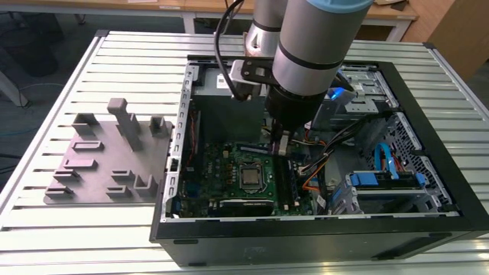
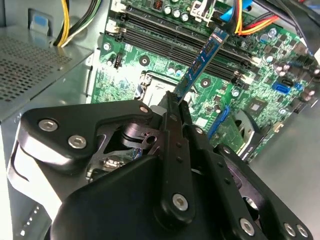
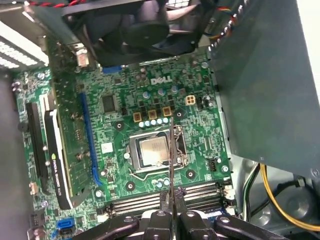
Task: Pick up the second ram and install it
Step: 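Insert the second ram into the second slot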
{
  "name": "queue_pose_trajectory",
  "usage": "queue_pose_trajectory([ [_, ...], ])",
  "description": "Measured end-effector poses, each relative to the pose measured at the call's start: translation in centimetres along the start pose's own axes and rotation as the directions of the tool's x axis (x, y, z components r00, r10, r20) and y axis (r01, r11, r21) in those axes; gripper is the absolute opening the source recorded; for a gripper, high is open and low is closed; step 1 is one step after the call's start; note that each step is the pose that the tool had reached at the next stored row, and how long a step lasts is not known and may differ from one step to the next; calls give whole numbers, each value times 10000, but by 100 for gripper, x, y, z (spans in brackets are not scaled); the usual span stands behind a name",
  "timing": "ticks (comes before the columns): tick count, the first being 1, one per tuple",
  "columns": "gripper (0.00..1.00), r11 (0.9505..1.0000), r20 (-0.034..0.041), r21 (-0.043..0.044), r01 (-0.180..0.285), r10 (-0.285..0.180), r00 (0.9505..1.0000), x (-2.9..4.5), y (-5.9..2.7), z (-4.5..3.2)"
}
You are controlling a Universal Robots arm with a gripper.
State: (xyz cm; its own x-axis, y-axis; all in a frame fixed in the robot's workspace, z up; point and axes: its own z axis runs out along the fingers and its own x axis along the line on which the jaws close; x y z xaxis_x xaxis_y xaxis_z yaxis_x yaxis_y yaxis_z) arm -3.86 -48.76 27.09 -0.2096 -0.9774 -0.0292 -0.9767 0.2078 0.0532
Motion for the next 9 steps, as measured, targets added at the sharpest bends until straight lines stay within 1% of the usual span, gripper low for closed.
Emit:
queue_pose_trajectory([
  [1, 11, 9998, 9, 6, -185, 185, 9998, 0, 0, 0],
  [3, 11, 9993, 20, 11, -371, 371, 9993, 0, 0, 0],
  [5, 11, 9978, 36, 18, -666, 666, 9978, 0, 0, 1],
  [6, 11, 9961, 48, 24, -884, 884, 9961, 0, 0, 1],
  [9, 11, 9923, 69, 32, -1238, 1238, 9923, 0, 0, 2],
])
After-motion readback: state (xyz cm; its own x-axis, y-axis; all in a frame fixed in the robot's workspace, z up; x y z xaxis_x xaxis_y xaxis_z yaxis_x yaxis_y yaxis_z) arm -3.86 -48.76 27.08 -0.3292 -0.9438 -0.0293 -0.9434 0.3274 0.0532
